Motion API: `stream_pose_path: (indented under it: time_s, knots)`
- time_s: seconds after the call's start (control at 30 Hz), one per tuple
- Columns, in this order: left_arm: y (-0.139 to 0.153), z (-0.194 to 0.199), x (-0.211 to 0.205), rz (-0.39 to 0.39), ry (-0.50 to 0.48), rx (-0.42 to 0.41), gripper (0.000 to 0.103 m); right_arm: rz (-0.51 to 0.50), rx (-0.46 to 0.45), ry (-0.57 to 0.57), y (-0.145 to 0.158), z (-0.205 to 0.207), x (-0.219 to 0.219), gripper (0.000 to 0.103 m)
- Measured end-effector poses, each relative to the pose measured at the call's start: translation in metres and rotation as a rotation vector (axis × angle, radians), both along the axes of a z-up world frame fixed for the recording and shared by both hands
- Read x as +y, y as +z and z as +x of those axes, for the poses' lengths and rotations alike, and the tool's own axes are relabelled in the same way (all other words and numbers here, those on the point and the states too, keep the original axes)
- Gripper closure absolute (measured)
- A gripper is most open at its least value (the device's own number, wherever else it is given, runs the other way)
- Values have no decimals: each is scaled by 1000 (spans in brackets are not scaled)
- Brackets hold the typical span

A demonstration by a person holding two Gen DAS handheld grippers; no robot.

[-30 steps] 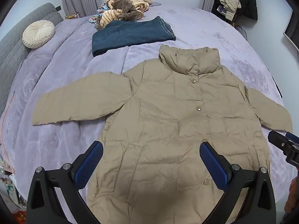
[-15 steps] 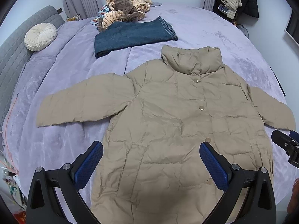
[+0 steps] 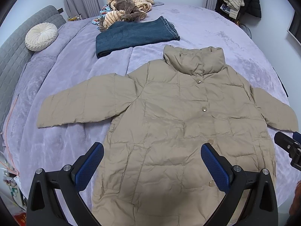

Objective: Fold large clothes

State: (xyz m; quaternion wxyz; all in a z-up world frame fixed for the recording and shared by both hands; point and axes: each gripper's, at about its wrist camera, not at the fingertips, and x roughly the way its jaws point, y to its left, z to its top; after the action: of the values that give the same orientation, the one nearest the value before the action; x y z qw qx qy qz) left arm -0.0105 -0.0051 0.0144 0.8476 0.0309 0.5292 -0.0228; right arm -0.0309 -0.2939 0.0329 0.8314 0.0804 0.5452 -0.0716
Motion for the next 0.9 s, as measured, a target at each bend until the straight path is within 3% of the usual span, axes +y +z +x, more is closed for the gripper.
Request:
stream_pose_path:
  time_s: [0.9]
  knots:
    - [-2, 4, 2, 7, 6, 6, 0, -2, 1, -3, 1, 1, -2, 0]
